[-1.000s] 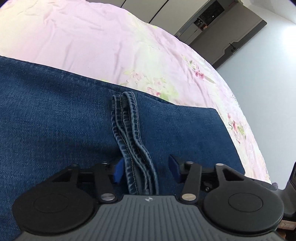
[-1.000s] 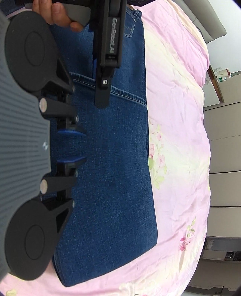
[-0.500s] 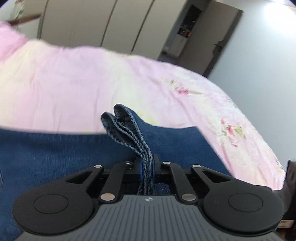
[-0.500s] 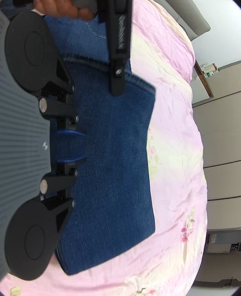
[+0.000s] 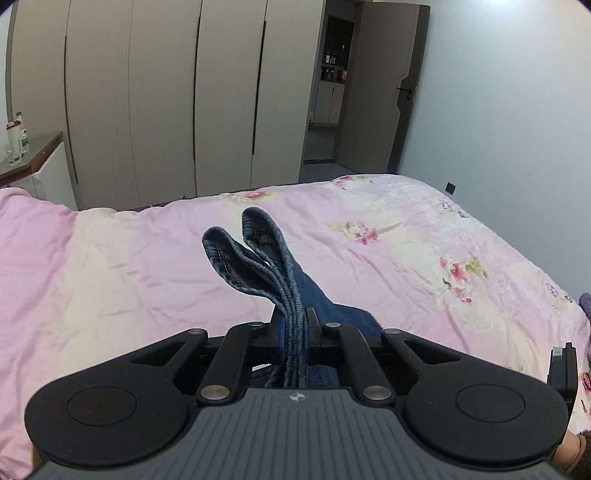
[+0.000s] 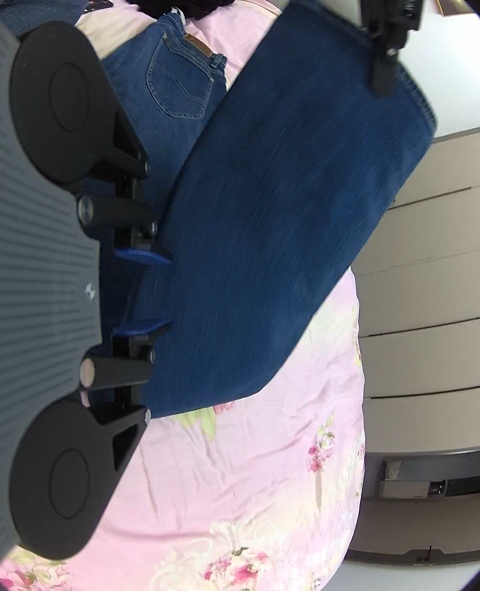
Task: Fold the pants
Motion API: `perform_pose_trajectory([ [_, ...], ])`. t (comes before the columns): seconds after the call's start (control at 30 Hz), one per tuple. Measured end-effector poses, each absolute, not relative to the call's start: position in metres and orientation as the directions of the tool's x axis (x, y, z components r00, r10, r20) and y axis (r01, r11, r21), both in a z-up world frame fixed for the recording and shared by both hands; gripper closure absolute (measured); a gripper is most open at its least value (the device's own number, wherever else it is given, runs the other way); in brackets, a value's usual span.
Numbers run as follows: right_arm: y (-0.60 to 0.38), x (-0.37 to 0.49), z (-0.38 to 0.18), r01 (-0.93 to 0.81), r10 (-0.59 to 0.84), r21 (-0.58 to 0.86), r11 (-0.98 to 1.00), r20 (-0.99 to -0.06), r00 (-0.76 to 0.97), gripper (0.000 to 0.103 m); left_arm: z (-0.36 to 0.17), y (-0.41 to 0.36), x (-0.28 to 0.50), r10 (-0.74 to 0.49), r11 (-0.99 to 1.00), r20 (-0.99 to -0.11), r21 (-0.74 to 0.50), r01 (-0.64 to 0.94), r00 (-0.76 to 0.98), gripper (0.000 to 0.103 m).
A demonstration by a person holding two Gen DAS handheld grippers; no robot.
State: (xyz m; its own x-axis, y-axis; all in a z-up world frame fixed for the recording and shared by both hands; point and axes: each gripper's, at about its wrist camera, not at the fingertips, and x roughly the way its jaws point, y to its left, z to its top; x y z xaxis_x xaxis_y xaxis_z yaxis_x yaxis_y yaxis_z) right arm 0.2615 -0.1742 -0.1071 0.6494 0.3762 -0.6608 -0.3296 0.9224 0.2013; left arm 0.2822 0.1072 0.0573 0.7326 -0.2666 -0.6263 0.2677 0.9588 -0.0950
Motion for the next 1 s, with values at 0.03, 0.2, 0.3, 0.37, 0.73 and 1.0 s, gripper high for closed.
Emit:
perform_pose_trajectory([
  [0.03,-0.170,0.260,-0.108,-0.335,0.383,0.207,0.919,-0.664,0.642,0.073,0.061,0.118,0.282,-0.240,0.964,-0.637,-0.069,0.255,0.733,0.094],
  [0.2,-0.146,0.259,-0.114,-0.361,0.395,0.203,0.910,-0.686,0.611,0.073,0.053,0.188,0.276,-0.155,0.984,-0.697,-0.045,0.172,0.700,0.094],
  [0.3,-0.130,0.262,-0.118,-0.381,0.398,0.192,0.905,-0.698,0.595,0.073,0.036,0.233,0.272,-0.127,0.991,-0.727,-0.063,0.119,0.675,0.094],
  [0.37,-0.121,0.266,-0.121,-0.397,0.405,0.189,0.898,-0.708,0.579,0.073,0.021,0.261,0.270,-0.115,0.993,-0.749,-0.079,0.084,0.652,0.094],
  [0.73,-0.076,0.289,-0.133,-0.420,0.347,0.101,0.902,-0.750,0.563,0.073,-0.077,0.385,0.268,-0.063,0.987,-0.860,-0.128,-0.095,0.507,0.094],
  [1.0,-0.064,0.312,-0.142,-0.424,0.325,0.070,0.903,-0.756,0.568,0.074,-0.118,0.411,0.276,-0.026,0.987,-0.874,-0.100,-0.126,0.486,0.094],
])
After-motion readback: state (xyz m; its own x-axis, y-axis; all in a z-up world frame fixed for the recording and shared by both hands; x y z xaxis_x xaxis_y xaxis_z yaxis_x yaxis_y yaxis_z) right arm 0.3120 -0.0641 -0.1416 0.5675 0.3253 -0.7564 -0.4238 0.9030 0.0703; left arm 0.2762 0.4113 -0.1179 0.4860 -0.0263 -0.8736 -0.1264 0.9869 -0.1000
